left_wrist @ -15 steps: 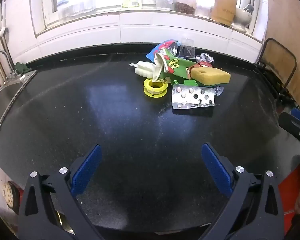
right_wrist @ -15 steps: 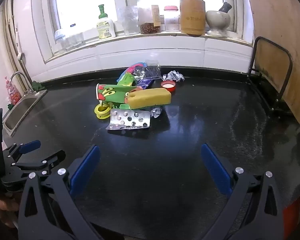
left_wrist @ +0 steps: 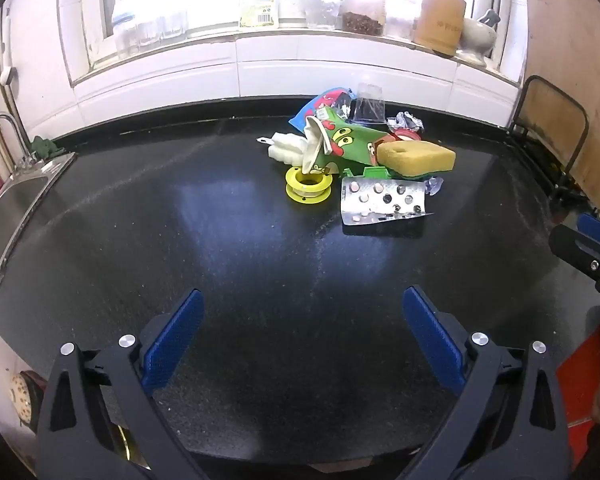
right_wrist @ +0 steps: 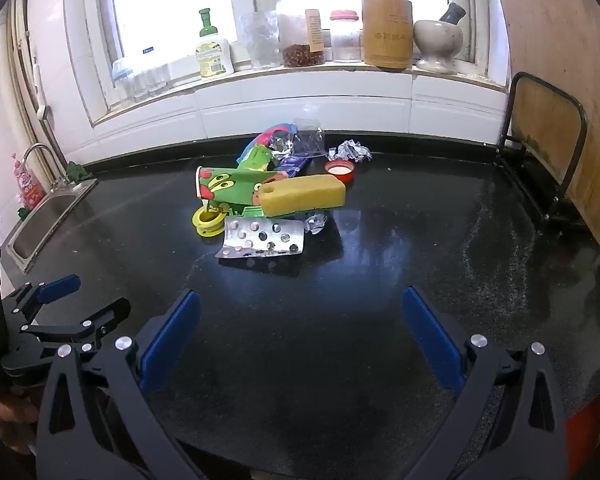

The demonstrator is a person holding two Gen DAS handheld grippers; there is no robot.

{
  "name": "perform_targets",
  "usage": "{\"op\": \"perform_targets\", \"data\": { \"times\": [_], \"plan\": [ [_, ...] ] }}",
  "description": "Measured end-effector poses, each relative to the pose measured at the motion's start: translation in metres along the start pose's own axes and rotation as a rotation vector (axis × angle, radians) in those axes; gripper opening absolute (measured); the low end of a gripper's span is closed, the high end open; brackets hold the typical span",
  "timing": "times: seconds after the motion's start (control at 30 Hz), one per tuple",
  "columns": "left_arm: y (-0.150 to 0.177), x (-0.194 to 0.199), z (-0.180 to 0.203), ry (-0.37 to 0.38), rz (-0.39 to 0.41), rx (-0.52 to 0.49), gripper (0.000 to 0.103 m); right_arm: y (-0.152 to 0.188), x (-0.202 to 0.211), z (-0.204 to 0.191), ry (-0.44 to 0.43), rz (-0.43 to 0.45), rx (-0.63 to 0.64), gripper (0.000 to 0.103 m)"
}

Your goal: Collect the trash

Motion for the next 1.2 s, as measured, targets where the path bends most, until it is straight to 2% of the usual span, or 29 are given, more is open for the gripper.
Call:
{"op": "perform_targets", "data": {
  "times": [1.2],
  "plan": [
    [0.0003, 0.0029, 0.0059, 0.015, 0.002, -0.014, 0.096, 0.0034, -0.0007, -0.0103, -0.005, -0.012, -0.001, 0.097]
  ]
}}
Point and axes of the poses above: each gripper's, at about its wrist camera, not at the fingertips, and x roughly against the way its jaws point, z to its right, y to its underside, the point moved 7 cm from there along -x, roughly the way its jaws point, and after that the axes turned 5 degrees about z, right-handed, at the moved point
